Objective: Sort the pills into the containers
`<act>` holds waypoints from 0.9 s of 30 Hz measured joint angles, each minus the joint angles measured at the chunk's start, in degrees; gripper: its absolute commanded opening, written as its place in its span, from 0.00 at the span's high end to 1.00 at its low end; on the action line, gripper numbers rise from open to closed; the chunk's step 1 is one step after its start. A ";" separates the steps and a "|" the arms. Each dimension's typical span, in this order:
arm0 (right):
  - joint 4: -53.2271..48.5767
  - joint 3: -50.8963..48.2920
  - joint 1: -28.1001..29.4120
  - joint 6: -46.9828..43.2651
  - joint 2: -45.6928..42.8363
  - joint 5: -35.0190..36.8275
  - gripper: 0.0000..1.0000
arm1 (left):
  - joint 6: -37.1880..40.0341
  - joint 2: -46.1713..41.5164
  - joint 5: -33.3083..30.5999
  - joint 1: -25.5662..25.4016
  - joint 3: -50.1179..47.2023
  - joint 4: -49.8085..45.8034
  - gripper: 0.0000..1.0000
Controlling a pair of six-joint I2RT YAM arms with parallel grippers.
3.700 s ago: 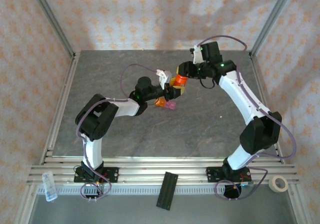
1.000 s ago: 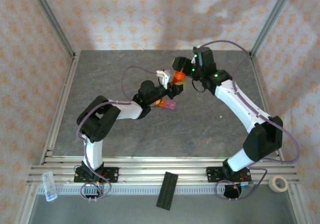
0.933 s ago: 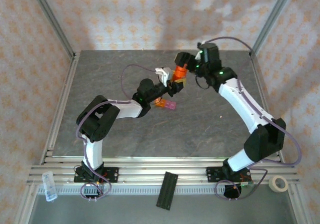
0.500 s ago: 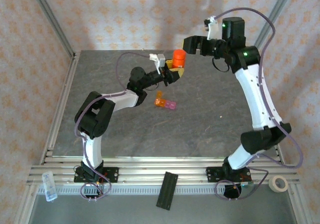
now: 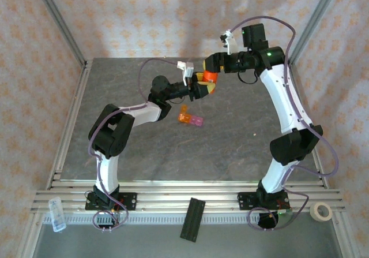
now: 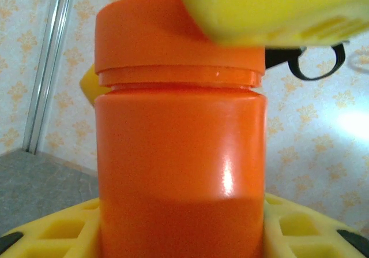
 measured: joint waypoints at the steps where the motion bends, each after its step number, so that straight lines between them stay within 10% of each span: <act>1: -0.02 -0.22 0.15 0.00 0.00 -0.15 0.33 | -0.42 0.07 0.17 0.00 0.17 0.00 1.00; 5: 0.04 -1.14 0.52 -0.09 0.00 -0.50 0.42 | -1.05 0.48 0.90 0.00 0.52 0.04 1.00; 20: 1.53 -1.99 0.61 2.12 -0.70 0.17 0.24 | -2.32 1.62 1.25 0.00 1.05 0.13 1.00; 27: 3.04 -2.80 0.02 3.52 -2.47 0.98 0.39 | -2.49 1.73 1.97 0.00 1.11 0.72 1.00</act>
